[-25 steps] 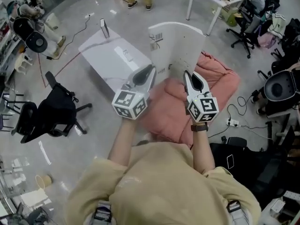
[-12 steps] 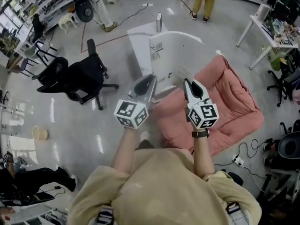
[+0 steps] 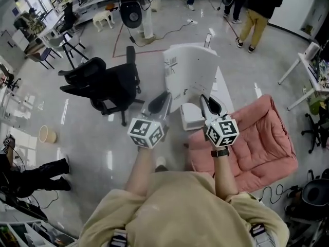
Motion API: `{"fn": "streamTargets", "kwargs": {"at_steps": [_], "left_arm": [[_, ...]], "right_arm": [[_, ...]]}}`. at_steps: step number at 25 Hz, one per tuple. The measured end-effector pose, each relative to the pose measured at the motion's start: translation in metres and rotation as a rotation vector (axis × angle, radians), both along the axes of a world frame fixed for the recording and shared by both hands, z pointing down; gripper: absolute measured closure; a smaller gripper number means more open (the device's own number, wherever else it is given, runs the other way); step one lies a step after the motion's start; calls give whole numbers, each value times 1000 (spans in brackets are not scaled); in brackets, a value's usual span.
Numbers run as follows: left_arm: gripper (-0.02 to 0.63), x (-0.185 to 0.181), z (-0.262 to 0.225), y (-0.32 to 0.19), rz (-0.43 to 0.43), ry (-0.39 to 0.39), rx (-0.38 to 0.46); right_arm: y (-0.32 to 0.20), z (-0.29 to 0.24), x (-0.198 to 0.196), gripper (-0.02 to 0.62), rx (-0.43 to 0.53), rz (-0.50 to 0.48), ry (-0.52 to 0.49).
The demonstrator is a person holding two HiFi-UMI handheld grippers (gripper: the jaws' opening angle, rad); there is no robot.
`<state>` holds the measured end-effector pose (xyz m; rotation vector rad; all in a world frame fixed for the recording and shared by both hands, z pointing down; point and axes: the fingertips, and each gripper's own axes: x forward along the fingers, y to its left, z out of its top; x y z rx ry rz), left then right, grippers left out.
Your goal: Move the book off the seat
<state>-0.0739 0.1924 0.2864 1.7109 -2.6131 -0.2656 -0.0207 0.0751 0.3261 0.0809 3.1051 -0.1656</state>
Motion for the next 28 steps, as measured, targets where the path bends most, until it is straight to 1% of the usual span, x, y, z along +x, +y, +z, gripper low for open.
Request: {"fn": "streamTargets", "kwargs": {"at_steps": [6,11,16,18,23,28], "left_arm": [[563,-68,-7,45,-2,-19,30],[563,-89,-3,59,4,-15,29],[563,-146,11,104,-2,7,33],[563,-160,14,112,-8,18,36],[563,-174,30,103,-3,58,39],[565,-214,33,72,2,58,23]], "right_arm": [[44,-9,-68,548,24,-8,-19],[57,-5,-91,548,19,-1,-14],[103,8,-148,548,22,-4,7],[111,12,-161,548,23,-12,17],[102,26,-174,548,20,-11,55],[72,32,-211,548,-7,-4,54]]}}
